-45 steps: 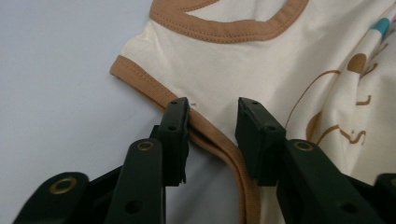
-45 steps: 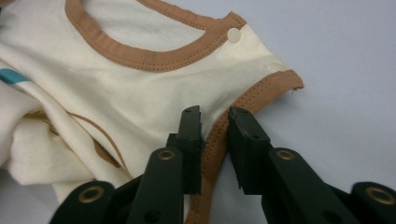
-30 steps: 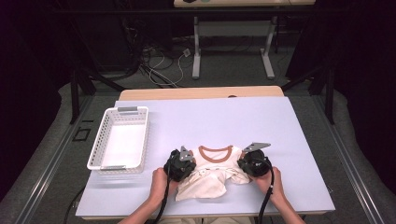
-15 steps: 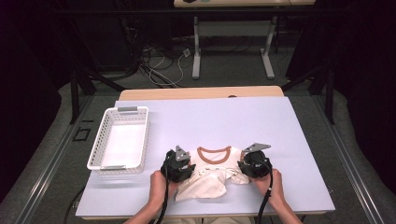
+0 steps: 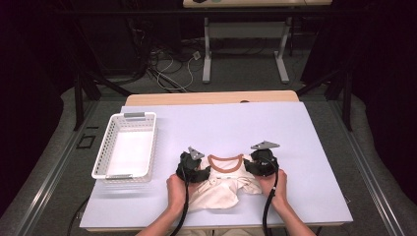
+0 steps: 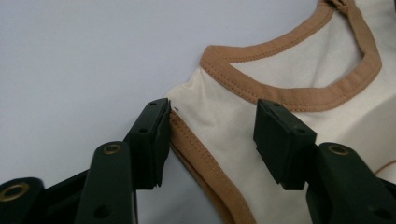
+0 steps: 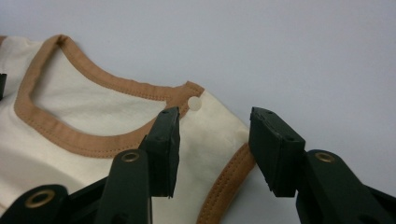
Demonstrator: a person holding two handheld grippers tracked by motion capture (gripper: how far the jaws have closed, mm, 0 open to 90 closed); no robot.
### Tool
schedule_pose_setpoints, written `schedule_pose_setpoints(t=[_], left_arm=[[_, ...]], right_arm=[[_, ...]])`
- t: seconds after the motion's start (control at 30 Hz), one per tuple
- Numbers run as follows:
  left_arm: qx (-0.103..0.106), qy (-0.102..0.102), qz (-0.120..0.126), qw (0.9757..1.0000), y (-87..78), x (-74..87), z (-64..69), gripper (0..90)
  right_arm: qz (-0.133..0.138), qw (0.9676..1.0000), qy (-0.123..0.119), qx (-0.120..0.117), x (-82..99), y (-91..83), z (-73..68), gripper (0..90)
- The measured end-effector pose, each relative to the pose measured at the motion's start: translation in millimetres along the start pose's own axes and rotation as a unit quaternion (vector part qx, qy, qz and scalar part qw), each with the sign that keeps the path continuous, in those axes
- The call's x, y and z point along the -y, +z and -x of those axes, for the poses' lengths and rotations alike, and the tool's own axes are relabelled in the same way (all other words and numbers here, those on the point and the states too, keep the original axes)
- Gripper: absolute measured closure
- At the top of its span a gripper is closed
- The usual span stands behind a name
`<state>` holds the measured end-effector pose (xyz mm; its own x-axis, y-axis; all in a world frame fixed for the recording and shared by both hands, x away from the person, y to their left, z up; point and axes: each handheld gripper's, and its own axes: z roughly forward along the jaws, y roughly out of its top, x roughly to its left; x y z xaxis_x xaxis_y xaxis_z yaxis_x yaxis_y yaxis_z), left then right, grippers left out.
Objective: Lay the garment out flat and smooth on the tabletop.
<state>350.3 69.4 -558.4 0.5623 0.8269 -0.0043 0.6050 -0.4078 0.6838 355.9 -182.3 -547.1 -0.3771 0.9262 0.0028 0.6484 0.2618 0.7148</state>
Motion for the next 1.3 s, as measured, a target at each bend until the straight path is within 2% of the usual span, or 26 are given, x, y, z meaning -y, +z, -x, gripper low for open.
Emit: schedule_pose_setpoints(t=[0.07, 0.13, 0.23, 0.3, 0.37, 0.53, 0.67, 0.8, 0.97, 1.07, 1.13, 1.2, 1.23, 1.27, 1.3], left_arm=[[0.0, 0.0, 0.004, 1.0, 0.2, 1.4, -0.3, 49.5], [-0.004, 0.007, 0.013, 0.9999, -0.1, 4.2, 0.8, 53.0], [-0.003, 0.026, 0.022, 0.9994, -1.7, 8.0, 6.1, 67.9], [-0.005, 0.037, 0.028, 0.9989, -1.3, 9.0, 9.6, 74.5], [-0.007, 0.041, 0.031, 0.9986, -0.7, 9.2, 10.4, 79.0], [-0.001, 0.038, 0.032, 0.9988, -1.6, 10.2, 9.4, 85.1], [0.002, 0.026, 0.04, 0.9988, -2.2, 10.9, 7.5, 85.9], [0.002, 0.024, 0.049, 0.9985, -6.0, 9.4, 6.7, 86.2], [0.003, 0.019, 0.07, 0.9974, -17.0, 1.8, 3.1, 86.0], [-0.001, 0.019, 0.083, 0.9964, -25.1, -9.7, -1.0, 85.9], [-0.01, 0.026, 0.092, 0.9954, -29.9, -22.4, -5.2, 85.8], [-0.026, 0.026, 0.113, 0.9929, -34.5, -42.9, -12.0, 85.7], [-0.036, 0.027, 0.122, 0.9915, -35.7, -56.9, -16.8, 85.6], [-0.053, 0.028, 0.133, 0.9892, -35.4, -72.5, -22.0, 85.2], [-0.071, 0.032, 0.148, 0.9859, -33.6, -88.3, -28.5, 84.3]], right_arm=[[-0.007, 1.0, 0.004, 0.003, 1.9, 3.5, 0.7, 54.0], [-0.006, 0.9998, -0.005, 0.019, 4.6, 4.4, -0.5, 58.0], [0.0, 0.9991, -0.018, 0.038, 10.0, 5.0, -2.7, 69.2], [0.005, 0.9987, -0.021, 0.045, 13.4, 4.2, -0.6, 75.1], [0.011, 0.999, -0.017, 0.041, 16.0, 3.6, 1.8, 77.4], [0.021, 0.9986, -0.013, 0.046, 17.6, 3.3, 0.5, 82.2], [0.033, 0.9982, -0.021, 0.046, 15.9, 1.2, -1.2, 84.8], [0.039, 0.9979, -0.022, 0.047, 14.6, -0.1, -1.2, 85.2], [0.07, 0.9951, -0.038, 0.057, 4.4, -12.4, -2.8, 85.3], [0.088, 0.9931, -0.046, 0.063, -6.4, -19.7, -1.5, 85.3], [0.099, 0.9916, -0.049, 0.068, -17.4, -22.6, 0.1, 85.2], [0.107, 0.9894, -0.058, 0.079, -34.4, -24.2, 1.0, 85.2], [0.115, 0.987, -0.067, 0.09, -46.5, -24.2, 2.4, 85.2], [0.126, 0.9849, -0.067, 0.098, -60.4, -23.6, 4.3, 85.1], [0.135, 0.9825, -0.07, 0.107, -75.9, -22.7, 7.1, 84.2]])
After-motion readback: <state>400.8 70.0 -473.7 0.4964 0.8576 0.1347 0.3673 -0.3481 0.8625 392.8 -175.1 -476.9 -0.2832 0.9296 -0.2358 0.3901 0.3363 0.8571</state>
